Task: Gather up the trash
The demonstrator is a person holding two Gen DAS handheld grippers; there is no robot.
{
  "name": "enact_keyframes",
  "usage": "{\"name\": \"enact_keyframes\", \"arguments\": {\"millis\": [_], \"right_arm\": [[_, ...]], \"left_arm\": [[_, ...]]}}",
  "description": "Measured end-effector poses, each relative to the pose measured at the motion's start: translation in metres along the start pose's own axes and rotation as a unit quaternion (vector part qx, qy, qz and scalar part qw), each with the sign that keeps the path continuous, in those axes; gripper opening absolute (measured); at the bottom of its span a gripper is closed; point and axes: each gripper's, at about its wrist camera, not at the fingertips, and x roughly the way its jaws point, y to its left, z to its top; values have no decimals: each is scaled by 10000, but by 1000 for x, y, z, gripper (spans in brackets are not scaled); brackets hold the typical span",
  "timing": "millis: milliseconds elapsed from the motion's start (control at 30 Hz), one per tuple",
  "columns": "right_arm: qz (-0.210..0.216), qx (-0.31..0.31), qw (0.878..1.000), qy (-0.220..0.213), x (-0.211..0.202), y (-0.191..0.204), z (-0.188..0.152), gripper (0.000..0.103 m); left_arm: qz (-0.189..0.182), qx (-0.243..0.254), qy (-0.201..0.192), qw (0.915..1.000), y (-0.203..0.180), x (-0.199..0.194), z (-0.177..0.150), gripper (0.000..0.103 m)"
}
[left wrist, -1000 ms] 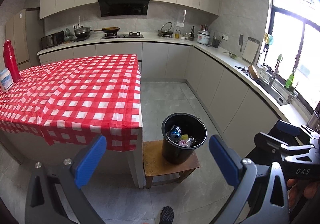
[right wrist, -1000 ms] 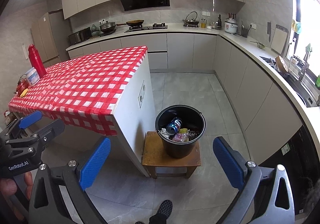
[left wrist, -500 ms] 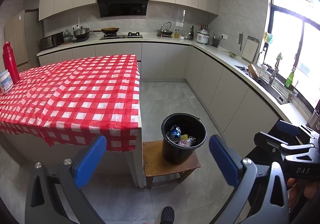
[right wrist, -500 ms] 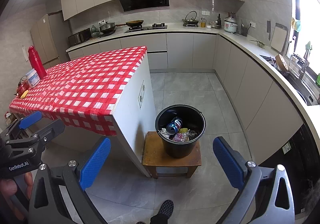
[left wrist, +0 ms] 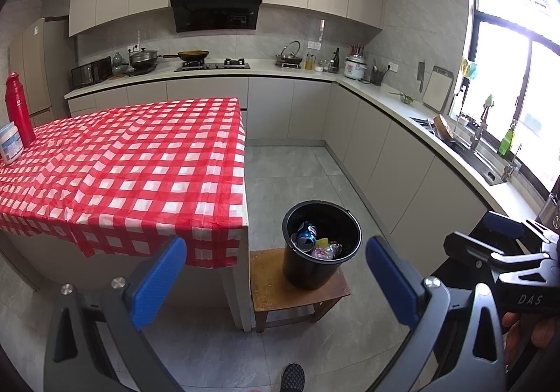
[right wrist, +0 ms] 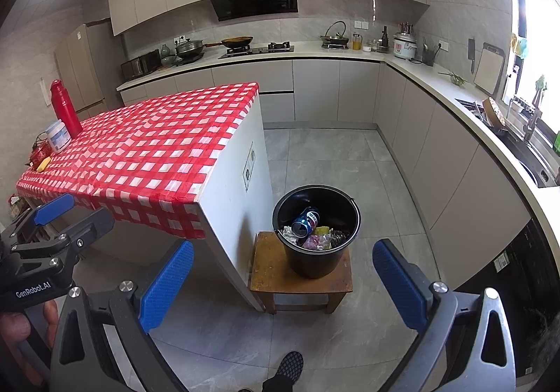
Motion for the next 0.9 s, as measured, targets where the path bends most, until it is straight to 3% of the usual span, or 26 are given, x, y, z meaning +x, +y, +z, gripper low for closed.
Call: {"name": "enact_keyframes", "arguments": {"millis": [900], "right_arm": [[-14,29,10000,-15,1,-5,2,103]], "left_arm": [[-36,6,-129,9999,-3,-1,3,103]]}}
